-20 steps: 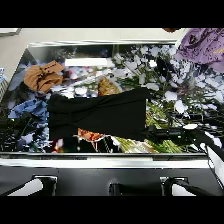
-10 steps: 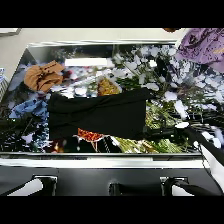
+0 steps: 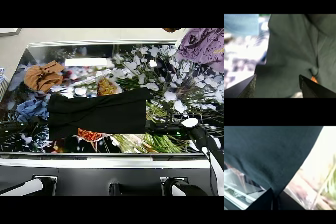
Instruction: Fold the clothes and pants, and hang the long-sleeved shirts on hangers.
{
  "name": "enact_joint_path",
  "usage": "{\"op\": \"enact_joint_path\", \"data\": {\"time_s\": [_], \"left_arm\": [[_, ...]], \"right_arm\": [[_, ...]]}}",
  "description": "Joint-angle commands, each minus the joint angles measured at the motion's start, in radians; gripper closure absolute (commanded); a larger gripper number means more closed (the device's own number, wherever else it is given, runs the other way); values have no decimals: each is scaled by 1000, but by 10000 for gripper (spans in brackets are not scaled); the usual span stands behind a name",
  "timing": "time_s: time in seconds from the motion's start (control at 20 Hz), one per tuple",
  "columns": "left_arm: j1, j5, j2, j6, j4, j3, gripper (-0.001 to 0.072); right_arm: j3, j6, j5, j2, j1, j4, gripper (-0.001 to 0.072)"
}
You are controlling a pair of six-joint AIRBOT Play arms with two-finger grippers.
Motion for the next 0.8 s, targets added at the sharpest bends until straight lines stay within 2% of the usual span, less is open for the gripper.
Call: {"op": "enact_joint_path", "data": {"time_s": [0.0, 0.4, 0.5, 0.55, 0.6, 0.75], "left_arm": [[0, 50, -36, 105, -88, -7, 89], [-57, 100, -132, 129, -101, -6, 92], [-90, 103, -155, 132, -130, -5, 134], [-104, 102, -160, 132, -144, -4, 386], [-115, 96, -160, 135, -158, 0, 691], [-121, 12, -146, 135, -242, 61, 690]], "right_arm": [[2, 30, 28, 24, 1, -10, 684], [2, 51, 55, 24, 1, -11, 683], [2, 57, 55, 24, 1, -11, 683], [2, 61, 55, 24, 1, -11, 683], [3, 70, 55, 25, 1, -11, 683], [89, 88, 56, 26, 1, -52, 684]]}}
